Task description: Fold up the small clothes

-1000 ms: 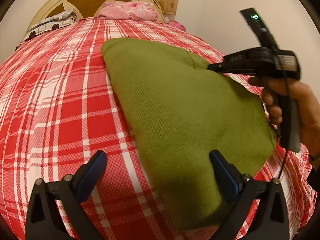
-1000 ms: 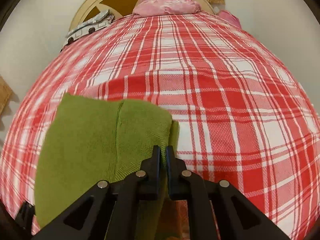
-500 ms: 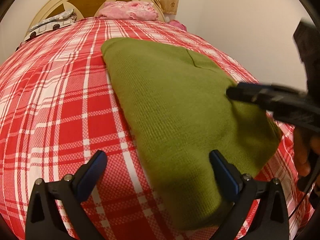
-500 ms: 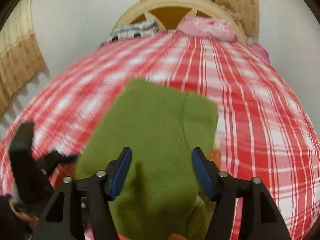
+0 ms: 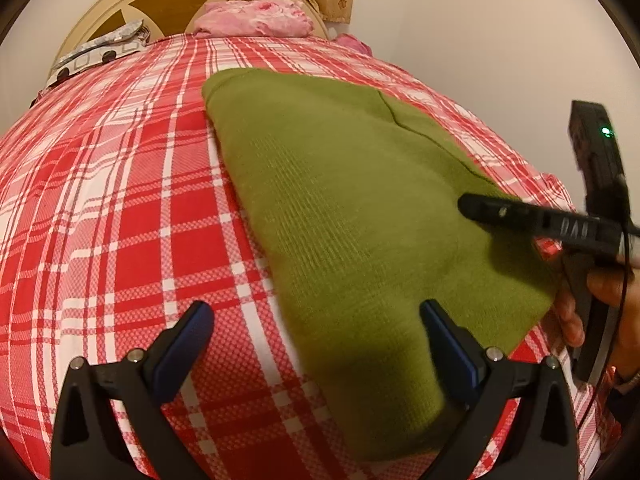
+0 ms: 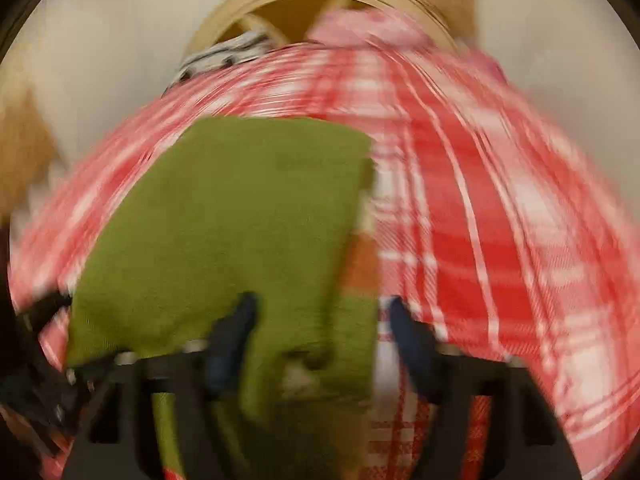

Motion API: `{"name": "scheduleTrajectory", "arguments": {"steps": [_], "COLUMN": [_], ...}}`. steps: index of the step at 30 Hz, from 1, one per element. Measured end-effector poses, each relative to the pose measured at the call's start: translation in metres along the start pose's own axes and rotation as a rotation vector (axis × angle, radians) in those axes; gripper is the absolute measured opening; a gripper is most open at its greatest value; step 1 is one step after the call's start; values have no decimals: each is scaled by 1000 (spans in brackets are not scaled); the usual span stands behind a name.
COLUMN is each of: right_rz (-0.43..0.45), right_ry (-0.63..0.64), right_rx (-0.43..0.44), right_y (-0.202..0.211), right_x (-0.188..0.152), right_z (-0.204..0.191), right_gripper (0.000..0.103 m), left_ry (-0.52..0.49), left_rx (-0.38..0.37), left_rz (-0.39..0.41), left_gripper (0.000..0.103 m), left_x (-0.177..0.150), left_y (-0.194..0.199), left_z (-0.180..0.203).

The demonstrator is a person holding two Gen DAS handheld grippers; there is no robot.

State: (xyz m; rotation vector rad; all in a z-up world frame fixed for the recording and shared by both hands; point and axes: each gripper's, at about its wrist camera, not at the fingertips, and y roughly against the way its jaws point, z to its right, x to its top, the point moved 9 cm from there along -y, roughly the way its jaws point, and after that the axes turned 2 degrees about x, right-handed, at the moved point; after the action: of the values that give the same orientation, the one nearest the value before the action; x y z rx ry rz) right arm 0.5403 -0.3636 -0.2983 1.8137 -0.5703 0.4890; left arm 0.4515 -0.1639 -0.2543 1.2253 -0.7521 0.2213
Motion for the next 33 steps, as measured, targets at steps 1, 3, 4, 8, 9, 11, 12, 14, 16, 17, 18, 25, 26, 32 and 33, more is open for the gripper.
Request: {"name": "scheduleTrajectory", "arguments": {"steps": [1, 3, 4, 8, 9, 11, 12, 14, 16, 17, 18, 25, 26, 32, 33], "right_rz": [3, 10, 11, 29, 35, 41, 41, 40, 49, 54, 58, 18, -1, -76, -73], "right_ry": [-24, 10, 16, 7, 7, -3, -19, -35, -42, -48, -58, -107, -104, -97, -109], "right_rx": [27, 12, 7, 15, 18, 33, 52, 77, 92, 94, 102, 223, 240, 299, 320], "right_y": [0, 2, 2, 9, 13, 19, 21, 22, 22, 21, 20, -4, -10, -38, -39], "right_x": [1, 1, 1, 5, 7, 10, 12, 18, 26, 30, 34, 54, 55, 53, 54], "right_z": [2, -2, -3, -1, 0, 2, 4, 8, 13, 15, 17, 12, 9, 3, 4], "right_gripper": [87, 87, 87, 87, 87, 87, 87, 87, 87, 87, 87, 76, 72, 66, 66], "left_ry": [2, 1, 2, 1, -4, -6, -5, 3, 16, 19, 22, 46, 54, 66, 73], "left_rx": [-1, -1, -1, 1, 1, 3, 10, 18, 16, 14, 9, -43, -50, -84, -99], "left_rz": [-2, -3, -4, 1, 8, 36, 55, 75, 77, 74, 69, 42, 41, 26, 21], "left_gripper": [103, 103, 103, 103, 103, 103, 103, 103, 103, 103, 103, 103, 103, 103, 103], "left_x": [1, 1, 1, 4, 6, 11, 15, 24, 32, 34, 37, 44, 44, 42, 42], "left_y": [-1, -1, -1, 4, 8, 18, 23, 27, 26, 24, 20, -3, -5, -12, -14], "left_z": [0, -1, -1, -2, -2, -2, -5, -10, -16, -16, -17, -18, -17, -14, -14]}}
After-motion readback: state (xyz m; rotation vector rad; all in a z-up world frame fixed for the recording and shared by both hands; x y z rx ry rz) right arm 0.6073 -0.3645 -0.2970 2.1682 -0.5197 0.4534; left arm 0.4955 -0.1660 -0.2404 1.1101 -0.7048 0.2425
